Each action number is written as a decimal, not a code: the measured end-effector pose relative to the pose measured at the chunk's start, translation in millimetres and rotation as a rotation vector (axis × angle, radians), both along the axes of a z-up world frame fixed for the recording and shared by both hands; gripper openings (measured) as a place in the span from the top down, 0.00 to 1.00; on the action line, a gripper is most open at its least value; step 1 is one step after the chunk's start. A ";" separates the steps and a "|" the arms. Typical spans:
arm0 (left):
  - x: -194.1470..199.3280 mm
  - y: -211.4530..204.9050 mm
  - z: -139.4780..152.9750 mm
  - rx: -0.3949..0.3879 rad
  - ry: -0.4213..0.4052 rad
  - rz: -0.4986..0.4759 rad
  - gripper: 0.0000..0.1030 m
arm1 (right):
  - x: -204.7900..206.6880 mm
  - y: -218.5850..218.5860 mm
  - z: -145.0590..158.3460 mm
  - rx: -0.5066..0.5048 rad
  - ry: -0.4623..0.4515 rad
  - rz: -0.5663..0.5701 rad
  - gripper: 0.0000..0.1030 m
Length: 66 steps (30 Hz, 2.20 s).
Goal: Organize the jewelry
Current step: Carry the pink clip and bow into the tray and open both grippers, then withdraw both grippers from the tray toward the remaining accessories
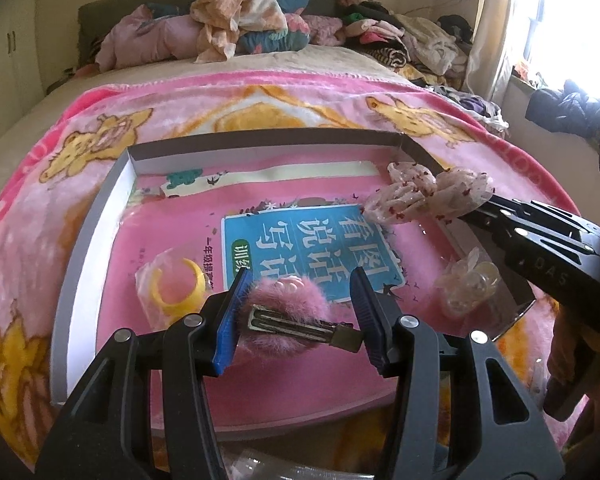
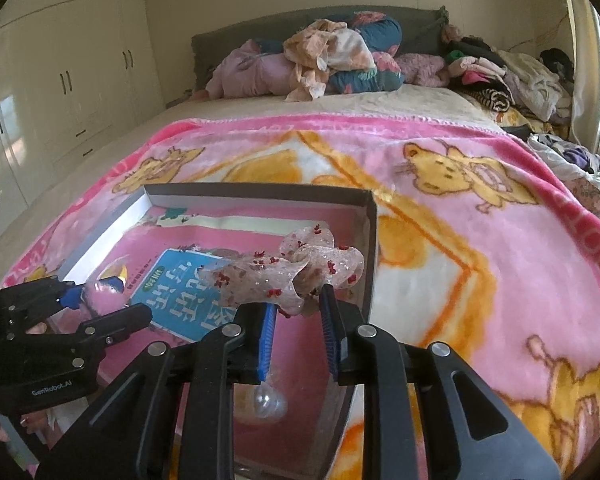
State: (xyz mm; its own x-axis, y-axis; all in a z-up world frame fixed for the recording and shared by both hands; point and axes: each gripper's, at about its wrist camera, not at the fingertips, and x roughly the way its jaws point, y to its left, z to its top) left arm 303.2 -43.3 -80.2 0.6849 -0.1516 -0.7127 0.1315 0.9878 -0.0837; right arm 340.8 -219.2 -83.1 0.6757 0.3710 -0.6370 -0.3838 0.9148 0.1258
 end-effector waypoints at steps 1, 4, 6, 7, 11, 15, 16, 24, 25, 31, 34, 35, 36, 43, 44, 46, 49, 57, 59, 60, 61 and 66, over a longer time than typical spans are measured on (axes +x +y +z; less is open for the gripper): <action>0.8 -0.1 -0.7 -0.003 0.003 0.001 0.59 | 0.2 0.6 -1.6 -0.005 0.005 -0.001 0.76; 2.5 -2.3 -2.0 -0.001 0.007 0.003 0.59 | 1.9 0.9 -4.8 -0.009 0.018 -0.006 0.74; 3.1 -2.8 -2.8 0.000 0.008 0.005 0.59 | 1.6 0.1 -5.7 -0.004 0.022 -0.009 0.70; 3.0 -2.6 -2.4 0.001 0.009 0.006 0.59 | 1.1 -0.6 -5.8 -0.003 0.023 -0.012 0.64; 2.5 -4.0 -3.5 0.007 0.006 0.008 0.59 | -2.9 -3.3 -4.3 0.002 0.014 -0.018 0.54; 3.4 -3.7 -4.3 0.007 0.013 0.015 0.56 | -9.1 -5.9 -0.7 0.025 0.003 -0.012 0.45; 3.0 -3.7 -3.6 0.008 0.009 0.018 0.52 | -10.8 -6.1 0.3 0.028 -0.002 -0.015 0.42; -2.9 -0.8 0.8 0.018 -0.014 0.039 0.38 | -21.5 -11.0 7.7 0.043 -0.041 -0.039 0.31; -3.6 -0.5 1.3 0.022 -0.016 0.043 0.36 | -22.6 -11.7 8.5 0.042 -0.044 -0.044 0.30; -12.0 2.7 6.2 0.029 -0.038 0.056 0.28 | -31.6 -16.4 12.5 0.023 -0.082 -0.068 0.24; -15.9 4.7 10.3 0.023 -0.051 0.063 0.22 | -36.6 -20.7 14.4 0.021 -0.092 -0.080 0.22; -17.2 5.2 11.5 0.019 -0.055 0.065 0.19 | -39.1 -21.7 15.0 0.020 -0.096 -0.084 0.21; -19.4 6.2 13.4 0.014 -0.061 0.069 0.15 | -41.9 -23.3 16.0 0.020 -0.100 -0.088 0.20; -33.8 13.4 22.2 -0.014 -0.092 0.093 0.11 | -59.5 -31.3 25.0 0.013 -0.136 -0.112 0.16; -36.2 14.3 23.3 -0.017 -0.097 0.095 0.11 | -62.1 -31.9 26.2 0.013 -0.142 -0.114 0.15; -41.6 15.5 25.2 -0.022 -0.105 0.099 0.11 | -67.6 -33.7 28.2 0.013 -0.152 -0.124 0.14; -49.1 18.3 28.6 -0.031 -0.118 0.099 0.11 | -74.3 -36.1 28.2 0.025 -0.152 -0.134 0.14; -70.0 29.5 34.7 -0.055 -0.140 0.111 0.11 | -92.3 -38.7 29.1 0.043 -0.148 -0.145 0.14; -74.7 32.9 36.0 -0.067 -0.146 0.113 0.11 | -97.0 -38.6 28.4 0.041 -0.147 -0.143 0.14; -77.1 34.7 36.6 -0.073 -0.148 0.115 0.11 | -101.3 -38.8 28.0 0.037 -0.149 -0.143 0.14; -79.6 35.8 37.3 -0.080 -0.151 0.115 0.11 | -103.5 -39.0 27.7 0.035 -0.150 -0.144 0.14; -90.9 42.4 41.0 -0.094 -0.161 0.121 0.11 | -119.0 -41.5 27.7 0.032 -0.155 -0.144 0.14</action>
